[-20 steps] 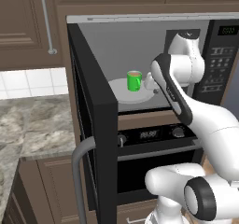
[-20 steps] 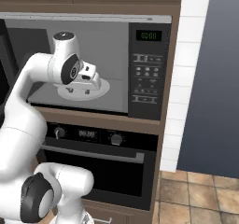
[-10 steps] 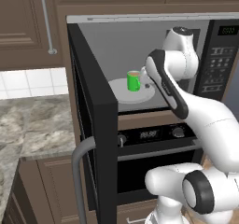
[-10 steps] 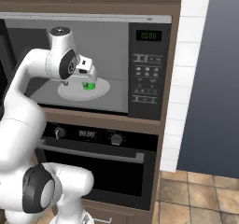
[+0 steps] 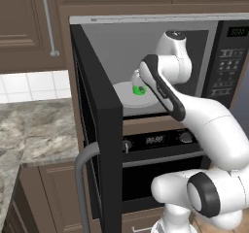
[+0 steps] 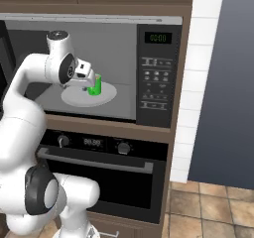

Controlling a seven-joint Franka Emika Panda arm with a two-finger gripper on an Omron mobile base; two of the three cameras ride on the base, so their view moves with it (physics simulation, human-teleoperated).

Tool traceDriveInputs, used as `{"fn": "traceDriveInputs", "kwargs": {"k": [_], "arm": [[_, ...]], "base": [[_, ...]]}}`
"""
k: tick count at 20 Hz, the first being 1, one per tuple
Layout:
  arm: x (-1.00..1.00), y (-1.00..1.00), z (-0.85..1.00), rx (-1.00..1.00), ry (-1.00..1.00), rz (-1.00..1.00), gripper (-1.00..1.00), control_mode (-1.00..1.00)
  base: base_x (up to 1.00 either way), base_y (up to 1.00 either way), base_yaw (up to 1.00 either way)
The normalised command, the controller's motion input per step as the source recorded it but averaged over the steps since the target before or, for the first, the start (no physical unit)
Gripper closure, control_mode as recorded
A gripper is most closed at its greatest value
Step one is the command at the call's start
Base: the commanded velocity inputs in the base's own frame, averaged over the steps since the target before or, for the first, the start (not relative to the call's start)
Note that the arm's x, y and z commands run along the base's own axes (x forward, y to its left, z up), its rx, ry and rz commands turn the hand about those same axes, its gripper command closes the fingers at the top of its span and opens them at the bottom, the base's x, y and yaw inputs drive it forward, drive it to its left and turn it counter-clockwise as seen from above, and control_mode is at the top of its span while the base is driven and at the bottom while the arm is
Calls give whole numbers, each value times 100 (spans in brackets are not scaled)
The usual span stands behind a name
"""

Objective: Pick the cup of tea, navigate to the dining table, and place it on the saucer.

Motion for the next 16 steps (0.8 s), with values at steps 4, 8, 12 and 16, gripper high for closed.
{"fn": "traceDriveInputs", "kwargs": {"k": [4,8,12,16], "arm": [[8,9,-35,17,-18,0,-100,-100],[20,0,-28,14,-18,-1,-100,-100],[30,0,-6,5,-8,-5,-100,-100],[44,-6,0,-7,0,-7,-100,-100]], "base": [[0,0,0],[0,0,0],[0,0,0],[0,0,0]]}}
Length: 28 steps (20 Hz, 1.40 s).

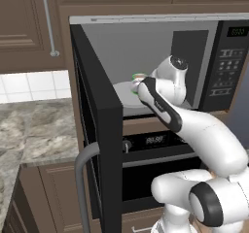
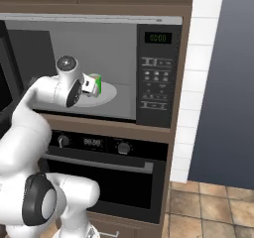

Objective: Pick the cup of tea, navigate to the dining table, and place it on the saucer.

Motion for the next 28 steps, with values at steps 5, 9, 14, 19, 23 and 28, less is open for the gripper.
{"fn": "traceDriveInputs", "kwargs": {"k": [5,9,14,19,23,28], "arm": [[40,-12,7,-20,2,0,-100,-100],[24,-4,14,-16,1,0,-100,-100],[46,-13,0,-10,1,1,-100,-100],[42,-16,-3,0,-1,1,-100,-100],[31,0,-10,0,-7,0,-100,-100],[-31,0,-9,3,-1,0,-100,-100]], "base": [[0,0,0],[0,0,0],[0,0,0],[0,0,0],[0,0,0],[0,0,0]]}}
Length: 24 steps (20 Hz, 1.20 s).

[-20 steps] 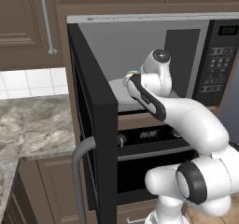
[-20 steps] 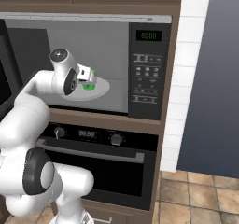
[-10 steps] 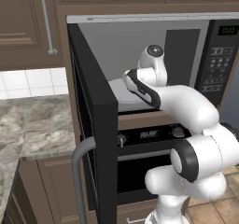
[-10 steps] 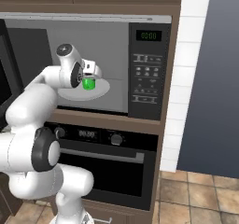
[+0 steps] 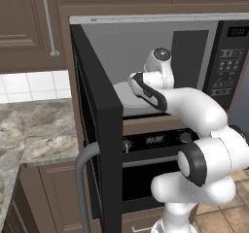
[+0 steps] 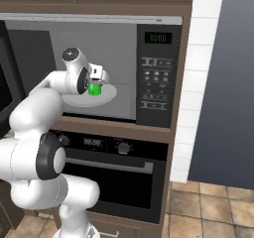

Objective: Pick the cup of tea, navigate to the dining table, and place it on the saucer.

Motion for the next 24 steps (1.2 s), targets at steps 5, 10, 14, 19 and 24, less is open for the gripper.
{"fn": "traceDriveInputs", "kwargs": {"k": [5,10,14,19,24], "arm": [[-24,0,0,3,0,0,-100,-100],[13,0,-6,0,0,0,-100,-100],[28,0,-17,0,0,0,-100,-100],[17,0,-20,0,0,0,-100,-100],[4,0,-9,0,0,0,-100,-100]], "base": [[0,0,0],[0,0,0],[0,0,0],[0,0,0],[0,0,0]]}}
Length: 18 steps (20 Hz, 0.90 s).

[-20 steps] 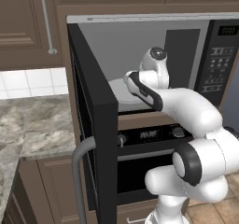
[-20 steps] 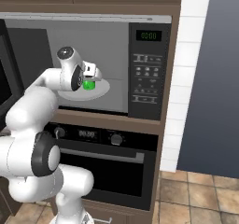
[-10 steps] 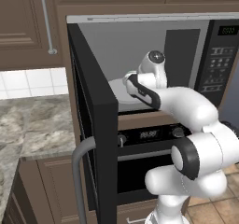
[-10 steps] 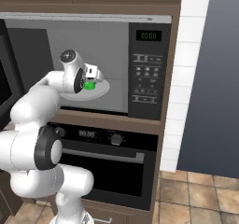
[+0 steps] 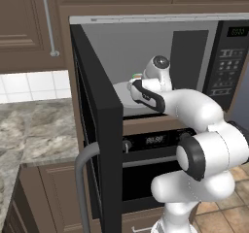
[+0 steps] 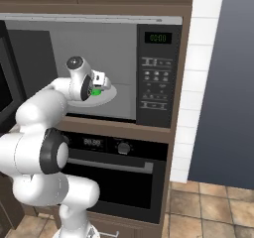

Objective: Pick the cup of tea, navigate to the dining table, and place it on the saucer.

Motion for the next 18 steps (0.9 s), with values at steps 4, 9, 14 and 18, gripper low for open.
{"fn": "traceDriveInputs", "kwargs": {"k": [4,9,14,18], "arm": [[0,0,0,0,0,0,-100,-100],[0,0,0,0,0,0,100,-100],[0,0,0,0,0,0,100,-100],[0,0,0,0,0,0,100,-100]], "base": [[0,0,0],[0,0,0],[0,0,0],[0,0,0]]}}
